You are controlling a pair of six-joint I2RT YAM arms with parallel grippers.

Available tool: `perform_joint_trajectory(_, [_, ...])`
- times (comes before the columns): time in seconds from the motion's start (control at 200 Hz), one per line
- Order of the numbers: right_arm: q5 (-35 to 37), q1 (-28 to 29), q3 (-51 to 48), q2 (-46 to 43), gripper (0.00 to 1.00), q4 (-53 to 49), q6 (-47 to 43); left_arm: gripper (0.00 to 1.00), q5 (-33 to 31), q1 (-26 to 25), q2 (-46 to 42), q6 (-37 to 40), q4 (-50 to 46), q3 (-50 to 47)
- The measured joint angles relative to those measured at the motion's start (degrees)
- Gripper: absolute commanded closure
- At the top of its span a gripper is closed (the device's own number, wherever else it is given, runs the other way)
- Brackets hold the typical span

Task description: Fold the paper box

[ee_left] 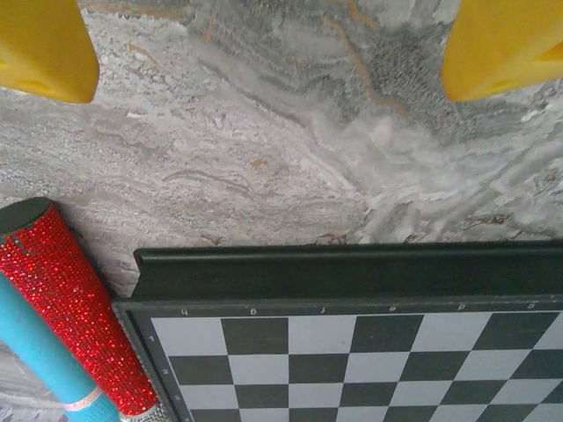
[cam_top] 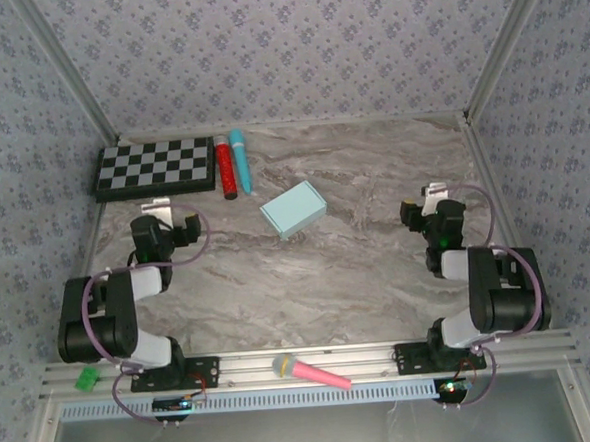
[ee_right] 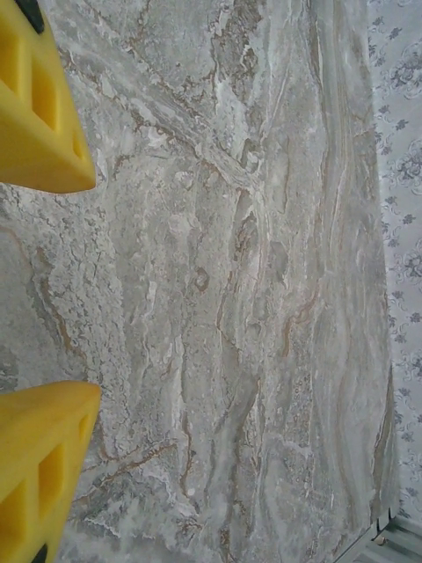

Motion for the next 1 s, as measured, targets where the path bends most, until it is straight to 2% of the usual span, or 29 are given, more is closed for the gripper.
perform_joint_trajectory(0.13, [0.9,1.0,-0.8,3.0,0.3,3.5,-0.5,0.01,0.4,0.0,3.7,-0.1,3.4,-0.7])
perform_joint_trajectory(0.145, [1.1,1.2,-0.8,3.1,0.26,3.5,-0.7,0.01,0.4,0.0,3.9,-0.1,3.3,-0.6])
perform_joint_trajectory(0.18, [1.6,1.7,-0.8,3.2,0.03,3.5,-1.2,0.01,0.1,0.0,4.2,-0.3,3.2,-0.6])
perform_joint_trajectory(0.195, [1.8,1.9,-0.8,3.2,0.0,3.5,-0.8,0.01,-0.1,0.0,4.3,-0.3,3.1,-0.6])
perform_joint_trajectory(0.485, [5.6,3.0,1.2,3.4,0.0,2.4,-1.5,0.01,-1.9,-0.4,4.3,-0.5,3.4,-0.6])
perform_joint_trajectory(0.999, [6.1,3.0,1.2,3.4,0.0,1.7,-1.5,0.01,-2.8,-0.4,4.3,-0.5,3.4,-0.6])
